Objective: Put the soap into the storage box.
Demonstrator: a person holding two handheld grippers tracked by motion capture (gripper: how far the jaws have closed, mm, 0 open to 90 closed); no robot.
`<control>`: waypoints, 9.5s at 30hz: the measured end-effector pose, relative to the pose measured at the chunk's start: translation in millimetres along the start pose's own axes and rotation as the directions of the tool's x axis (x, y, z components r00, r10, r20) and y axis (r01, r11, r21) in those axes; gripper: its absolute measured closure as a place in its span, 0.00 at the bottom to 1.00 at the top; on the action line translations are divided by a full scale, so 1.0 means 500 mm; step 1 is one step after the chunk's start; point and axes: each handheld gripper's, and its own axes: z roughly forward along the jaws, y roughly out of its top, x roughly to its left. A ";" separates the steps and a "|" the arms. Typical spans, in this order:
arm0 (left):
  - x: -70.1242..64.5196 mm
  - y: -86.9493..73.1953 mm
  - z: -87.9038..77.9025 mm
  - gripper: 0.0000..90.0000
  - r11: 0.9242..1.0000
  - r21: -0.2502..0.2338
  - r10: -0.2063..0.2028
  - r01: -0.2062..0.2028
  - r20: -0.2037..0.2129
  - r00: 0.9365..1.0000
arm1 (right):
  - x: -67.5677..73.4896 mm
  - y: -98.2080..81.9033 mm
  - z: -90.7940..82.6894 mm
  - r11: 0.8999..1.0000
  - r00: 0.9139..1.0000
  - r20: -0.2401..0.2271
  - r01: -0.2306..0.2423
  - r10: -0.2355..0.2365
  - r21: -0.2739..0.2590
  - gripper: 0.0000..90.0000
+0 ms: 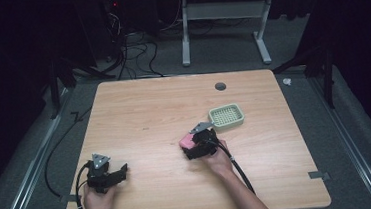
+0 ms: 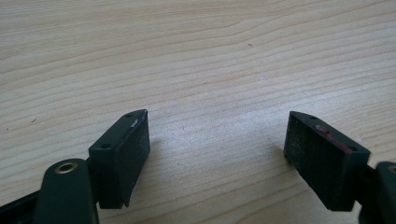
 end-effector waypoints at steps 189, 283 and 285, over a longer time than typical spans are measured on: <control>0.000 0.000 0.000 0.26 1.000 0.001 0.002 -0.002 0.000 1.000 | -0.244 -0.014 -0.250 0.943 0.915 0.245 -0.286 0.321 -0.168 0.21; 0.000 0.000 0.000 0.26 1.000 0.001 0.004 -0.004 -0.002 1.000 | -0.153 -0.219 -0.324 0.919 0.917 0.161 -0.325 0.364 -0.224 0.26; 0.000 0.000 0.000 0.26 1.000 0.001 0.003 -0.003 -0.002 1.000 | -0.153 -0.223 -0.321 0.919 0.915 0.163 -0.331 0.368 -0.216 0.26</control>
